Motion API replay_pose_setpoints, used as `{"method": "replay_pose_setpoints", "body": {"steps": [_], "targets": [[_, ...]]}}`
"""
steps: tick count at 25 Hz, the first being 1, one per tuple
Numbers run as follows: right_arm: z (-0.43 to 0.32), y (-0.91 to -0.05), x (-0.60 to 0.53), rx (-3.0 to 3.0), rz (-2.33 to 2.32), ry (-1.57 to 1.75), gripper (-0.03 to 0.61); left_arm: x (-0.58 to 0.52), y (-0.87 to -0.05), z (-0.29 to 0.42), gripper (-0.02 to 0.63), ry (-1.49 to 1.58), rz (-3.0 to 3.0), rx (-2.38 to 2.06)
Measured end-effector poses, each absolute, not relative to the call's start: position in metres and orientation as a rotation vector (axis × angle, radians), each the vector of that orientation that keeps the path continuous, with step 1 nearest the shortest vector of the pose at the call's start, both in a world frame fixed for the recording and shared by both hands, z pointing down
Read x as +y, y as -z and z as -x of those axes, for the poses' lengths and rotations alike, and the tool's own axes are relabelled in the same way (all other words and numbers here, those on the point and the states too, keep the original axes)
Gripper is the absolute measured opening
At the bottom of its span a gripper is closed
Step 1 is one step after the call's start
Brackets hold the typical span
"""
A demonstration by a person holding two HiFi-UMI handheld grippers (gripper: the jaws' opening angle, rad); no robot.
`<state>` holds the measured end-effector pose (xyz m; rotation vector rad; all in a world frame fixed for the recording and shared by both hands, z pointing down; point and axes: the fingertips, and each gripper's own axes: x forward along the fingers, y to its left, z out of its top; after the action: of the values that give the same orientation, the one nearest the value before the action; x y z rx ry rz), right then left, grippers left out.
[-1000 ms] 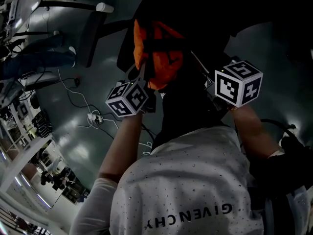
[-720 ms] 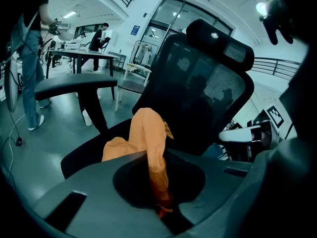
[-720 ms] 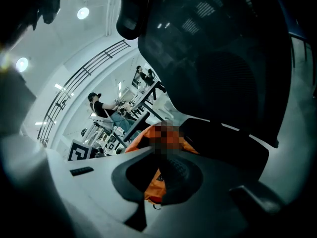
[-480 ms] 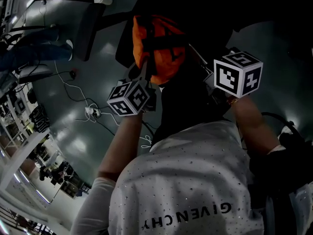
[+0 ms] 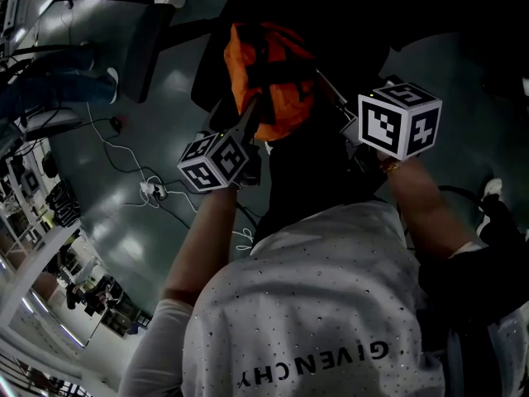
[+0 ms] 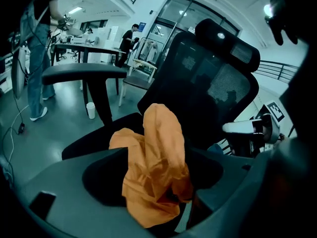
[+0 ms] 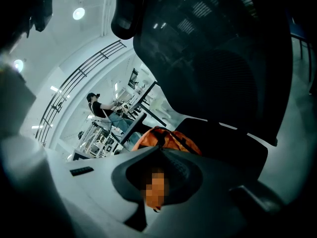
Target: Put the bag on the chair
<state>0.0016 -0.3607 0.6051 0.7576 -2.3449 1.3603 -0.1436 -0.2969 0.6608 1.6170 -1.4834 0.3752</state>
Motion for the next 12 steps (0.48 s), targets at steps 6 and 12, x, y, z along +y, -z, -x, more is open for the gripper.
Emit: {"method": "replay_pose_setpoints", "body": {"steps": [6,12], "targets": [[0.005,-0.607,-0.368,-2.334,-0.749,-1.368,0.005,-0.308,-0.665,0.125,0.365,-0.285,-1.644,-1.347],[-0.005,-0.598,-0.361,-2.345,-0.735,-1.356,0.005,-0.306,-0.657,0.104,0.387,-0.308,-1.714,-1.293]]}}
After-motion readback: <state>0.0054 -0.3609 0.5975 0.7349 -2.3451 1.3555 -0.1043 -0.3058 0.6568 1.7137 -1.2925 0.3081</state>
